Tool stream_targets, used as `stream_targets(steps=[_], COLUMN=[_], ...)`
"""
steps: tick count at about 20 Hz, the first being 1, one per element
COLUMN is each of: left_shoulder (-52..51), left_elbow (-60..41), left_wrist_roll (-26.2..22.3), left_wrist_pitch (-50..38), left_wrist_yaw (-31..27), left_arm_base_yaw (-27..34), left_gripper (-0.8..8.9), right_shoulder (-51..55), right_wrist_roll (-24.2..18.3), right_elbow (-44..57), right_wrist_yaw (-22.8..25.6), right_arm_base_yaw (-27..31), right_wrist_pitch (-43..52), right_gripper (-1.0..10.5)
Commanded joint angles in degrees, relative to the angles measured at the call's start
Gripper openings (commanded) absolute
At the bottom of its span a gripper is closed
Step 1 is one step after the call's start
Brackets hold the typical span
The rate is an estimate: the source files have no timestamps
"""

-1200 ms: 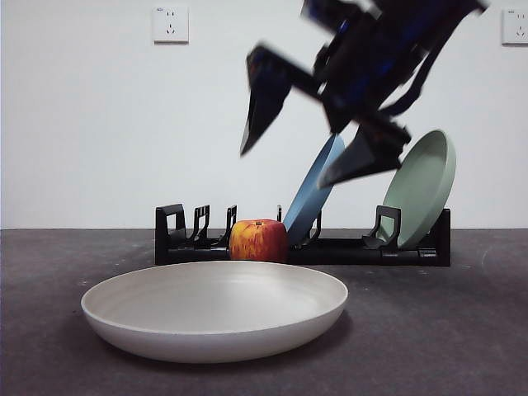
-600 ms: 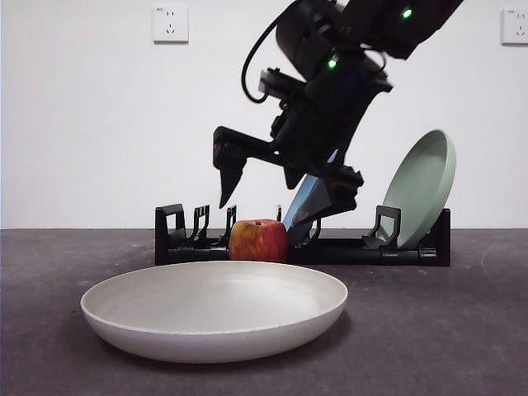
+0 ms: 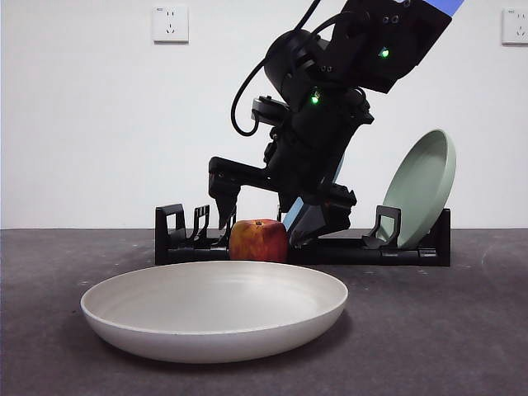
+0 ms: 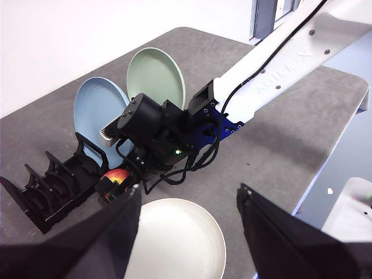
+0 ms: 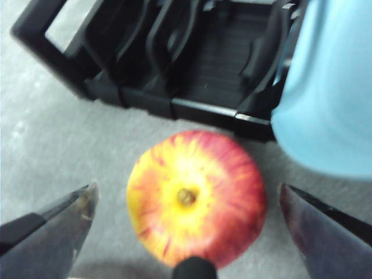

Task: Take the yellow plate from the plate rack,put the plate on the table,take the apple from the table,put the apple in the plate

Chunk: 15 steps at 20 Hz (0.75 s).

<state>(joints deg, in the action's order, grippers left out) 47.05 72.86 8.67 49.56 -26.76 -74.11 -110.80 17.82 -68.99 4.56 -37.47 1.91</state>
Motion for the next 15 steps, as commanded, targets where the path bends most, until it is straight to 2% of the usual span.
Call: stream_targets(steps=[1, 4, 6, 7, 11, 15], left_shoulder=[-0.13, -0.13, -0.13, -0.13, -0.13, -0.13], left_elbow=[-0.15, -0.15, -0.15, -0.15, -0.15, -0.15], left_wrist_roll=[0.35, 0.37, 0.37, 0.39, 0.37, 0.39], left_wrist_pitch=[-0.22, -0.22, -0.15, -0.15, -0.17, -0.04], left_wrist_yaw=[0.09, 0.07, 0.0, -0.02, -0.13, -0.13], left_arm_base_yaw=[-0.11, -0.11, -0.11, -0.11, -0.11, -0.11], left_gripper=[2.82, 2.82, 2.82, 2.81, 2.81, 2.8], right_shoulder=[-1.51, -3.1, -3.85, -3.87, -3.87, -3.87], right_wrist_roll=[0.59, 0.61, 0.81, 0.79, 0.74, 0.74], right_elbow=[-0.2, -0.2, -0.2, -0.2, -0.2, -0.2], right_wrist_yaw=[0.31, 0.35, 0.31, 0.35, -0.13, -0.15], right_arm_base_yaw=[0.31, 0.33, 0.28, 0.2, 0.24, 0.24], right_wrist_pitch=[0.68, 1.51, 3.78, 4.31, 3.91, 2.84], right_gripper=[7.6, 7.5, 6.3, 6.1, 2.7, 1.3])
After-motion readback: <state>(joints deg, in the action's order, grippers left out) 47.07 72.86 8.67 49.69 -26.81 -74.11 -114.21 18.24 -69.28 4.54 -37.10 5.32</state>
